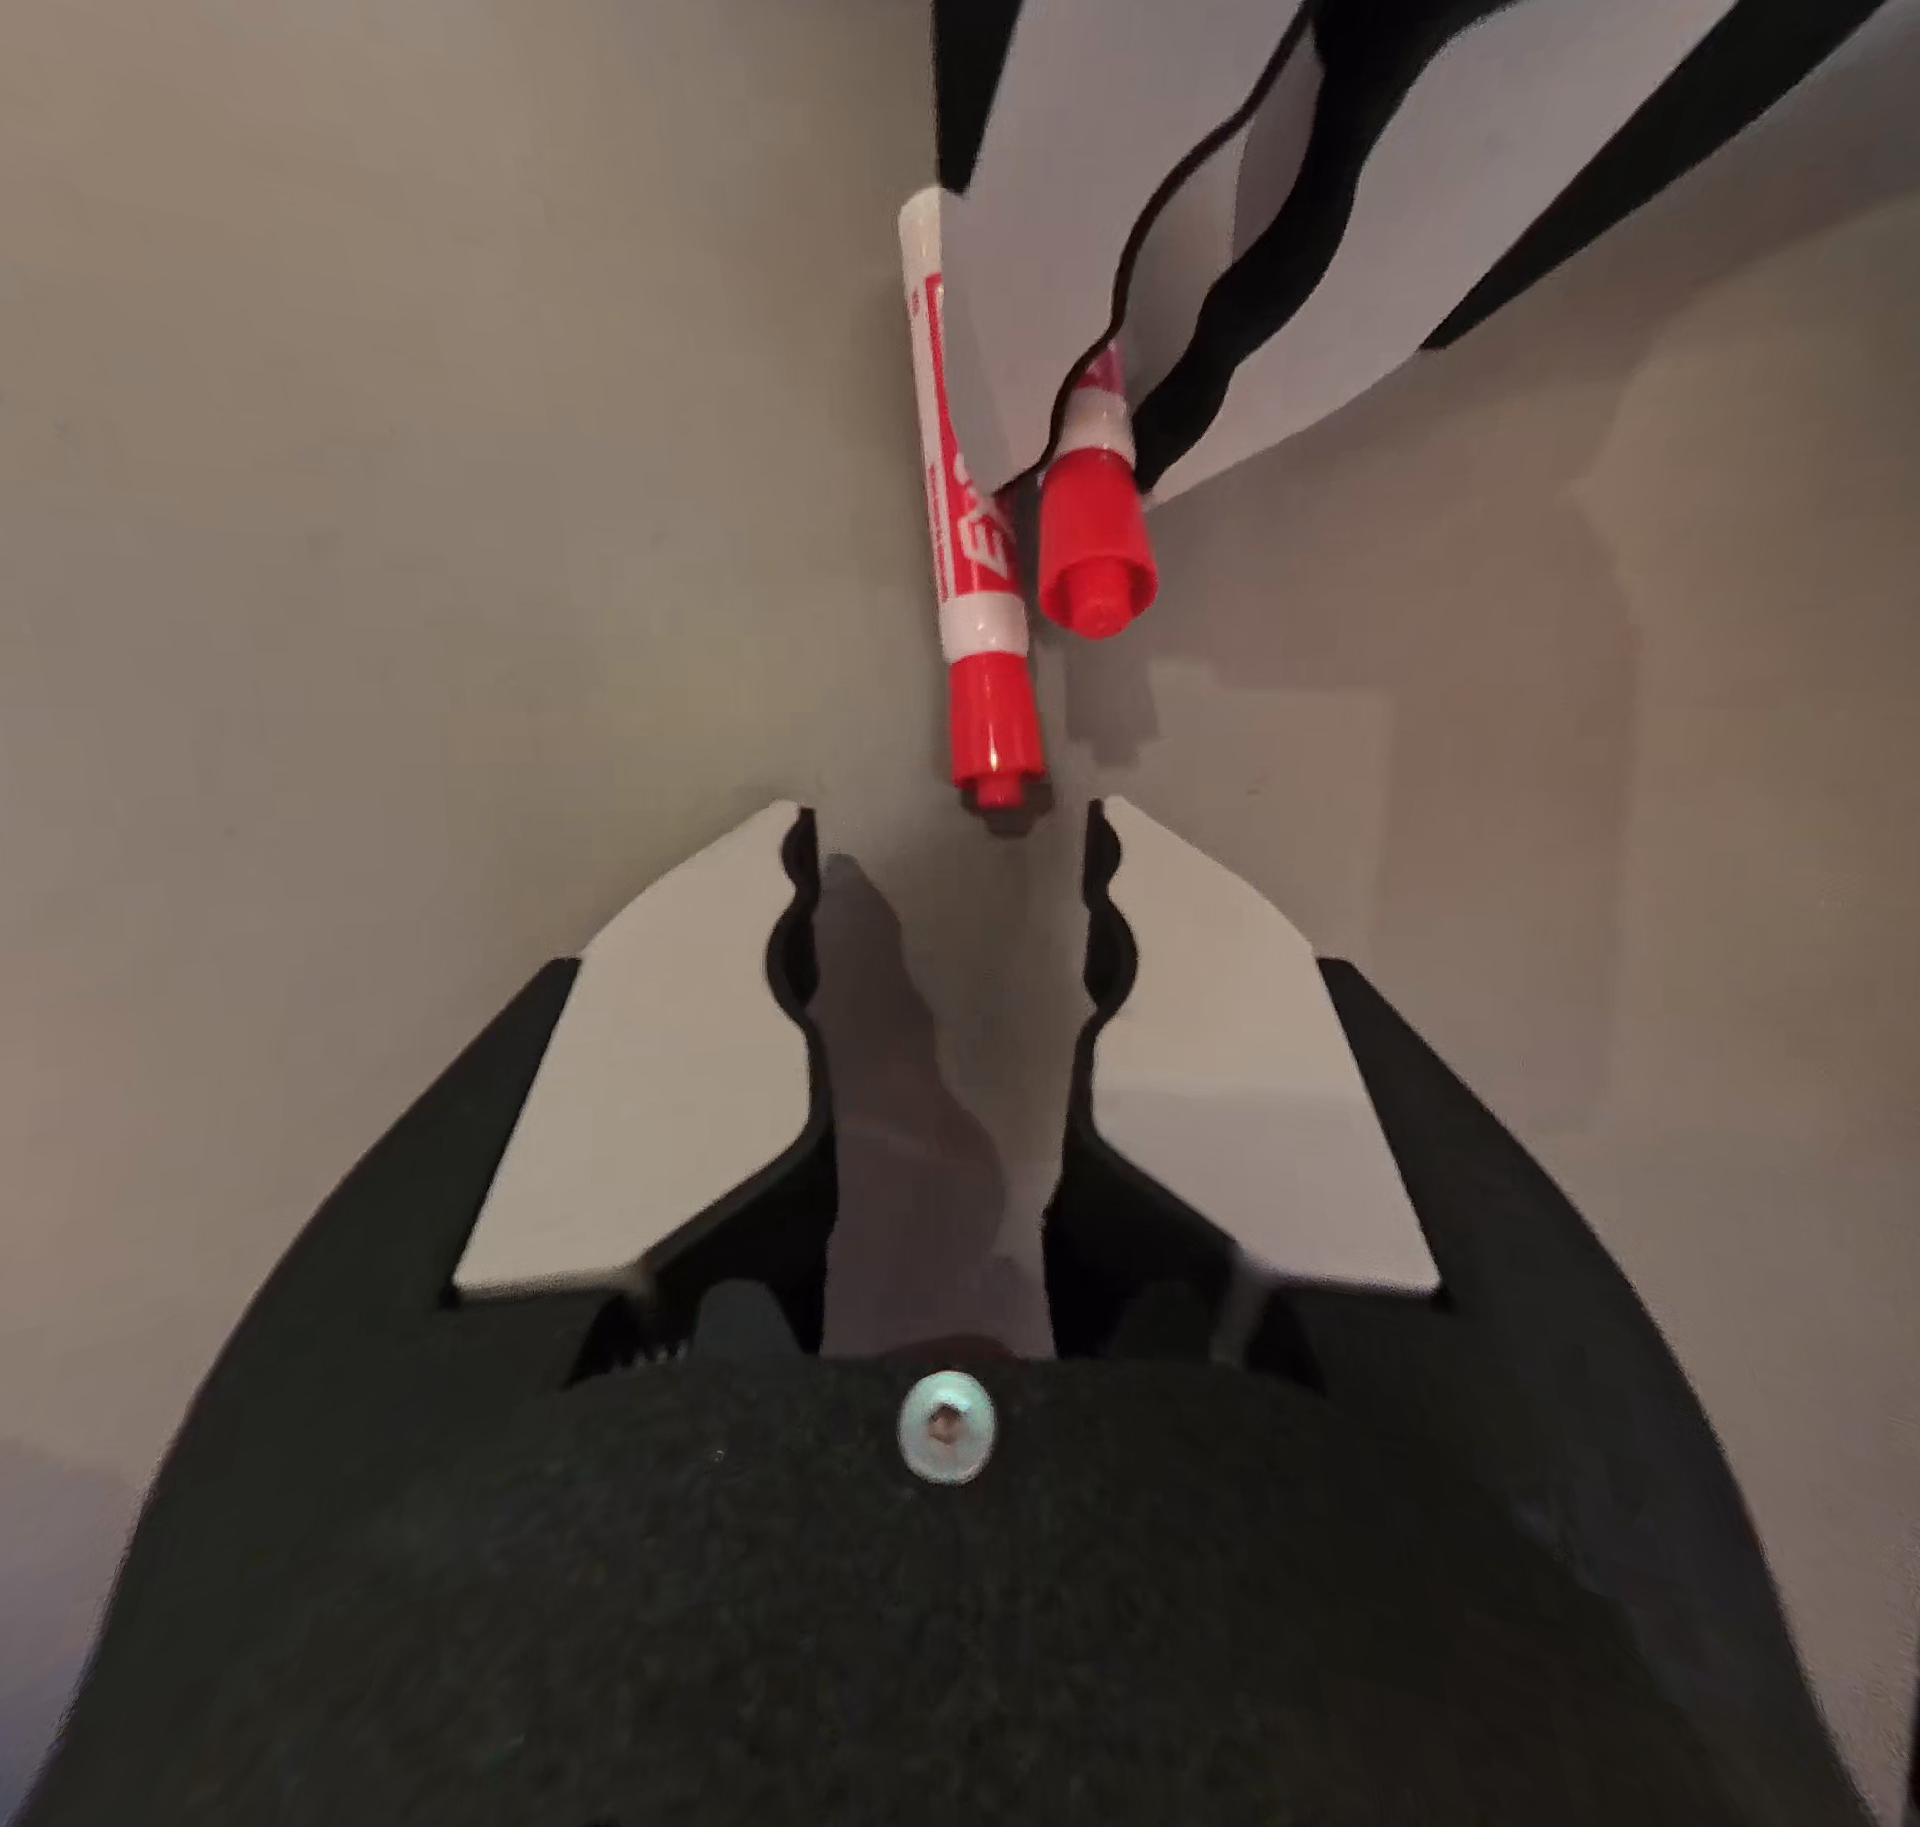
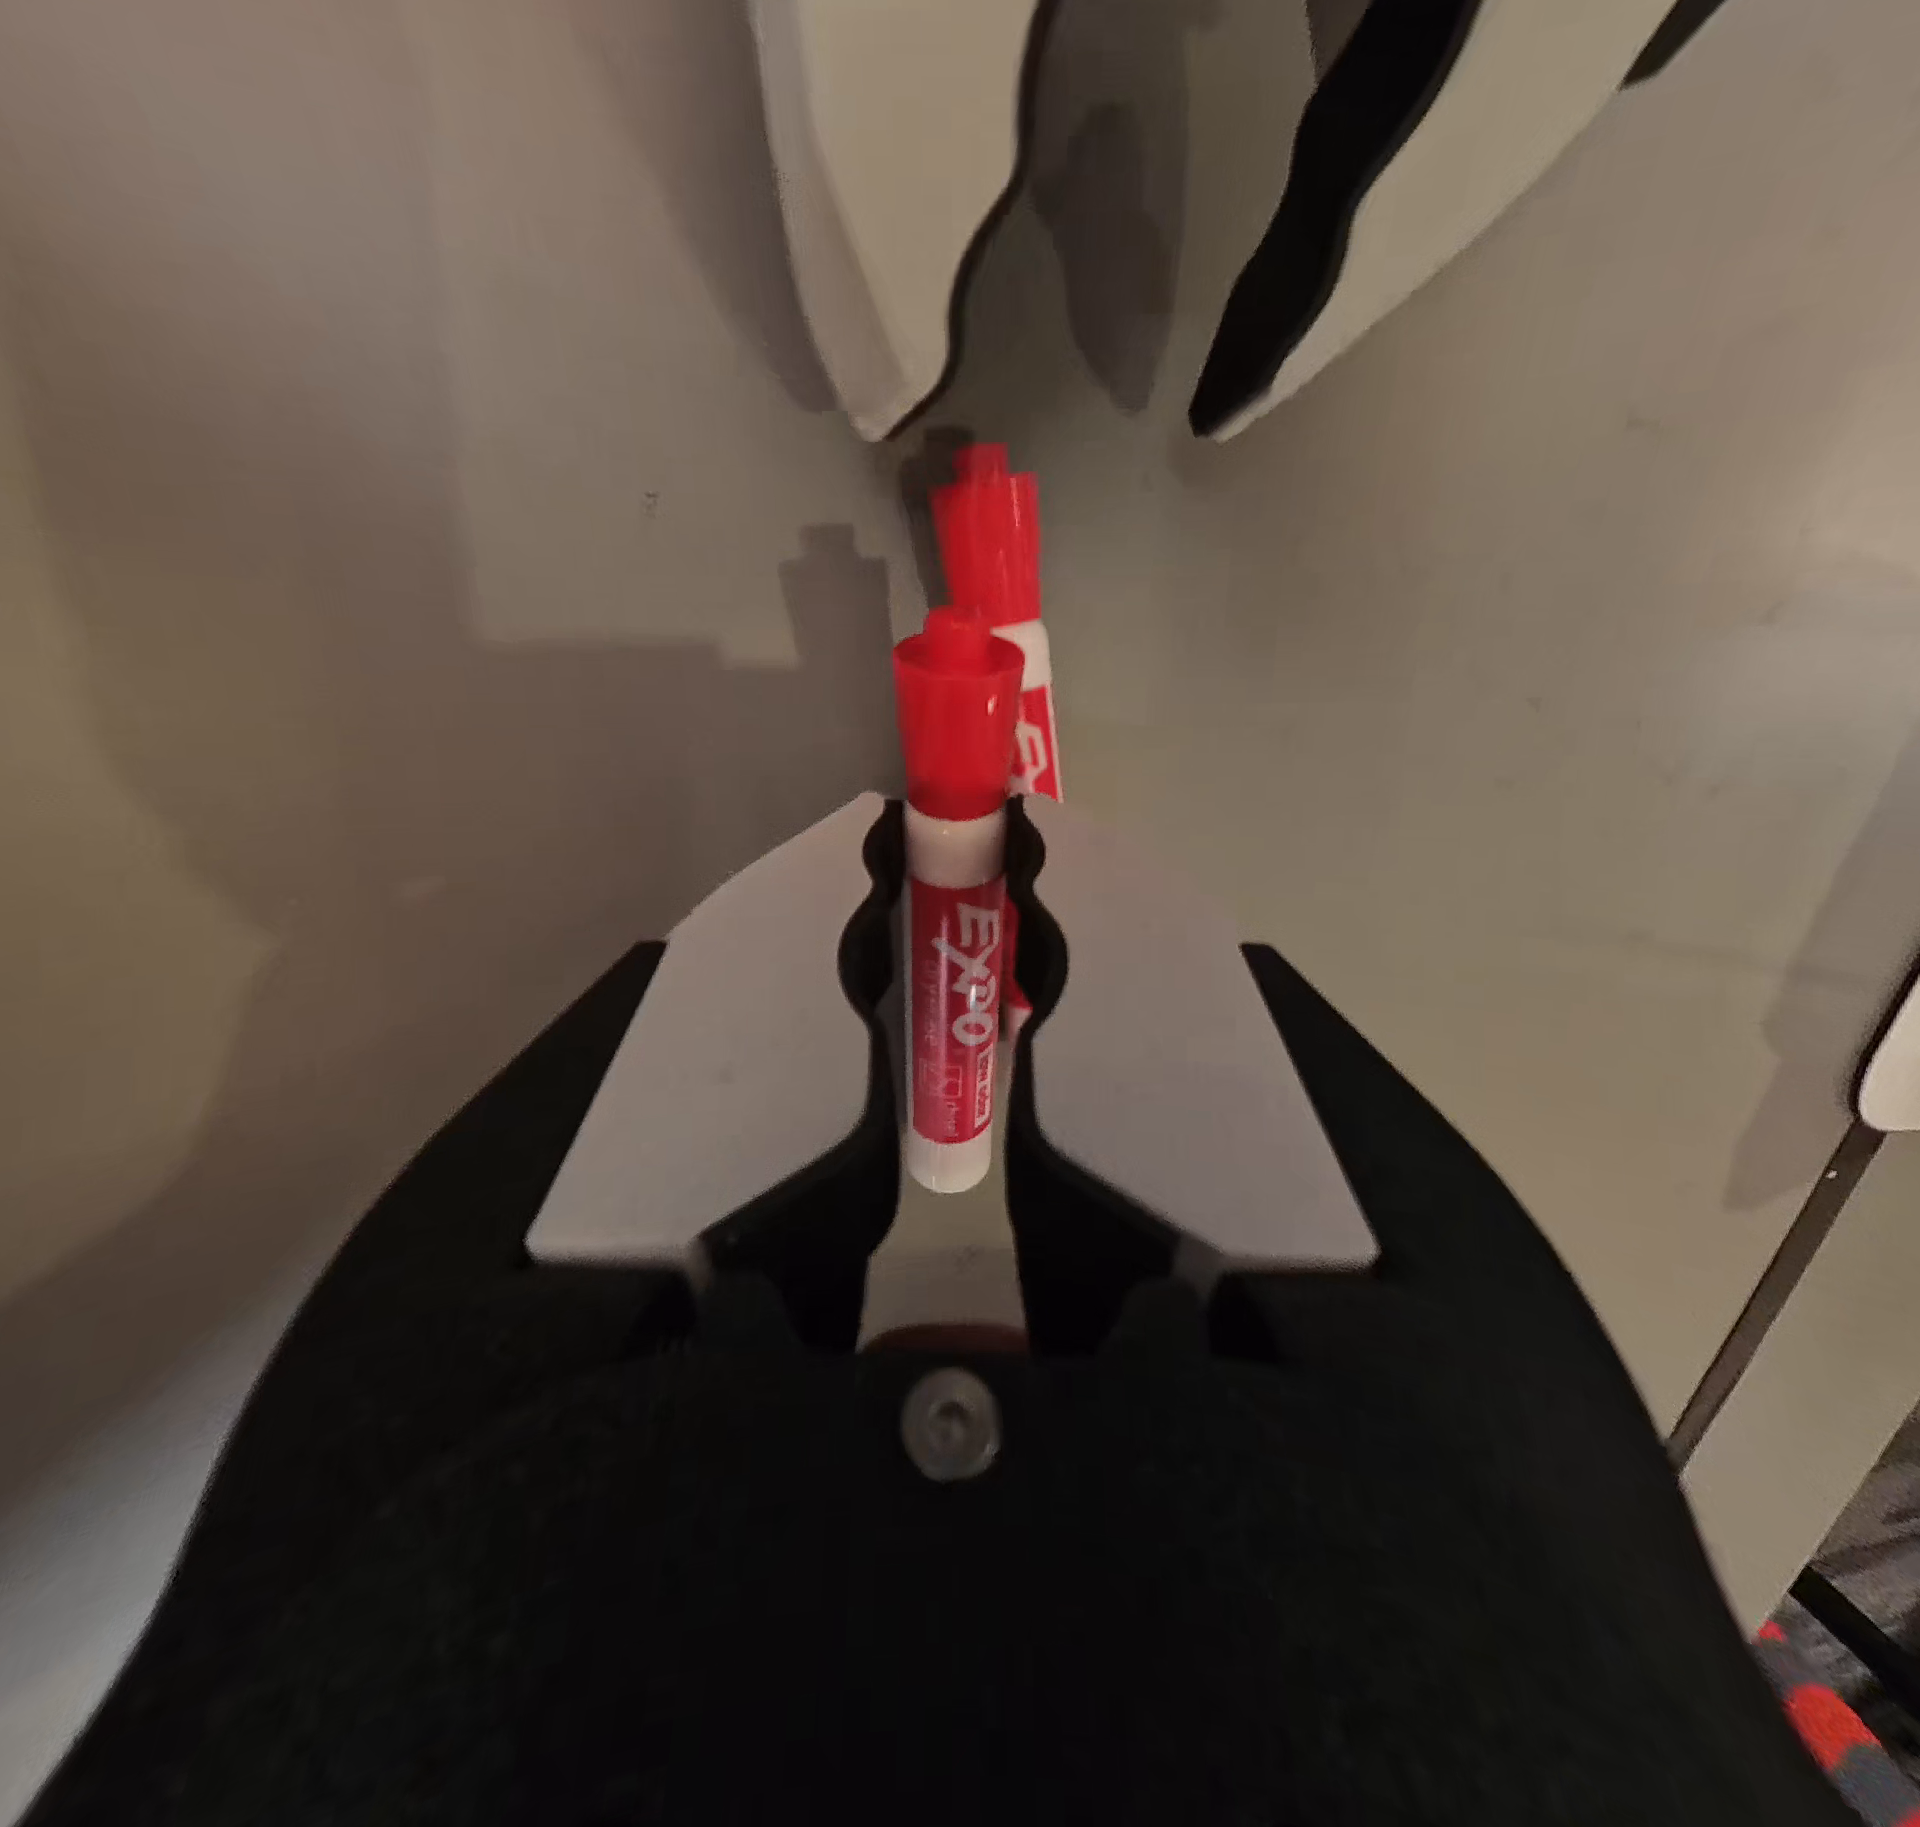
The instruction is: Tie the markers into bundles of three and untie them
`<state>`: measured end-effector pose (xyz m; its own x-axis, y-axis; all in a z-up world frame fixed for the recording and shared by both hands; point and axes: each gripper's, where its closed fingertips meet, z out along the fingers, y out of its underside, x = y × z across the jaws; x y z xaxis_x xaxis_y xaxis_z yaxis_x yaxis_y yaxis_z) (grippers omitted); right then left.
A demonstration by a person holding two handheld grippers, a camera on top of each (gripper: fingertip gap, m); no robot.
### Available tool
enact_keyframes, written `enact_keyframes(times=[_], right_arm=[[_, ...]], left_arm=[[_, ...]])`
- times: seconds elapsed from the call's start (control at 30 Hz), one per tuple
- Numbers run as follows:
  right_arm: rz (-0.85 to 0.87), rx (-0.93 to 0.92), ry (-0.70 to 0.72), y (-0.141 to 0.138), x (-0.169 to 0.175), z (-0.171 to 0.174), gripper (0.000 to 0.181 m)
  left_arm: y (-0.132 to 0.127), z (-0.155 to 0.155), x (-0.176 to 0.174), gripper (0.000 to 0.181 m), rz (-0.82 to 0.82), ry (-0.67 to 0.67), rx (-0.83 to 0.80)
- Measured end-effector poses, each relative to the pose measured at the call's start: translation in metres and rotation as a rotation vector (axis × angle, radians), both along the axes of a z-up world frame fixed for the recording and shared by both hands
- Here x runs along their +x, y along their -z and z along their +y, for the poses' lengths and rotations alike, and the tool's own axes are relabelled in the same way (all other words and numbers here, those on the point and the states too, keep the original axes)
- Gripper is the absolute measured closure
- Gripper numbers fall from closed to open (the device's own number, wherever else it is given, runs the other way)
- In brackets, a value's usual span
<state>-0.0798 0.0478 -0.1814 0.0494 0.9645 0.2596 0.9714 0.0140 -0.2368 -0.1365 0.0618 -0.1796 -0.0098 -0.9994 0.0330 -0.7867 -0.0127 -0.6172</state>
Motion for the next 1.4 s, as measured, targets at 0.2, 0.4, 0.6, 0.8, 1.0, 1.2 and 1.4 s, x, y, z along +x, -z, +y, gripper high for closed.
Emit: enact_keyframes(times=[0.2, 0.4, 0.6, 0.8, 1.0, 1.2, 1.4], right_arm=[[0.037, 0.006, 0.037, -0.008, 0.014, -0.004, 0.162], [0.097, -0.004, 0.085, -0.006, 0.035, -0.007, 0.162], [0.072, -0.017, 0.089, 0.003, 0.033, -0.004, 0.163], [0.046, -0.074, 0.066, 0.014, 0.012, -0.004, 0.162], [0.055, -0.09, 0.078, 0.014, 0.004, 0.002, 0.162], [0.069, -0.1, 0.079, 0.014, 0.003, 0.001, 0.163], [0.052, -0.111, 0.092, 0.014, 0.008, 0.002, 0.163]], left_arm=[[0.016, -0.012, 0.022, 0.135, 0.073, 0.082, 0.037], [0.015, -0.005, -0.003, 0.163, 0.139, 0.077, 0.057], [-0.02, -0.007, -0.042, 0.164, 0.03, 0.043, -0.123], [-0.042, -0.002, -0.044, 0.164, -0.036, 0.031, -0.111], [-0.055, -0.003, -0.042, 0.164, -0.157, 0.028, -0.179], [-0.039, -0.011, -0.034, 0.164, -0.11, 0.063, -0.211], [-0.036, -0.01, -0.029, 0.164, -0.097, 0.067, -0.22]])
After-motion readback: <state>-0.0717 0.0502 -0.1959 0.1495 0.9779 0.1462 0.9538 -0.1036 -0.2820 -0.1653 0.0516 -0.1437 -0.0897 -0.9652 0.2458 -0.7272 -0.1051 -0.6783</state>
